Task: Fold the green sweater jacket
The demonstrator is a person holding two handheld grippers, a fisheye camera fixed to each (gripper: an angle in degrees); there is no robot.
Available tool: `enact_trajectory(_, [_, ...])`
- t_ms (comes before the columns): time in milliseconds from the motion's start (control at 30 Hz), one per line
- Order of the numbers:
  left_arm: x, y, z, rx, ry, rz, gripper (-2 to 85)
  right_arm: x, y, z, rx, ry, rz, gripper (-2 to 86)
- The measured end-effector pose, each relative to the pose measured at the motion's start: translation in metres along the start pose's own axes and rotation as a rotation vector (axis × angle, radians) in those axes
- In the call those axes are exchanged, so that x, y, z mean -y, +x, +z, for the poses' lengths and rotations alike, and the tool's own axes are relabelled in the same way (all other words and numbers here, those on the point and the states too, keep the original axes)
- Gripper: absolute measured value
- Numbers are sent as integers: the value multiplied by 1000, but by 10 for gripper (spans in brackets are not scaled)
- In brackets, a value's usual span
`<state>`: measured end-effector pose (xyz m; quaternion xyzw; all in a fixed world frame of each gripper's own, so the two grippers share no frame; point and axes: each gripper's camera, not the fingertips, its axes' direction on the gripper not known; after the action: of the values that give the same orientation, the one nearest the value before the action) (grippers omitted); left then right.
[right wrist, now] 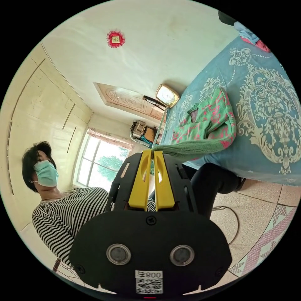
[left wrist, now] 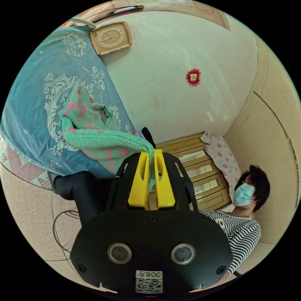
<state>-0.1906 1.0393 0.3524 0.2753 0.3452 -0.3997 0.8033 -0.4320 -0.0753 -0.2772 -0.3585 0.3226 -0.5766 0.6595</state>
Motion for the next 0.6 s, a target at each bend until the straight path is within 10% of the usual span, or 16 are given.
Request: enact_trajectory(600, [289, -149, 140, 155, 2, -121, 35, 342, 115, 99, -158, -13, 23, 15])
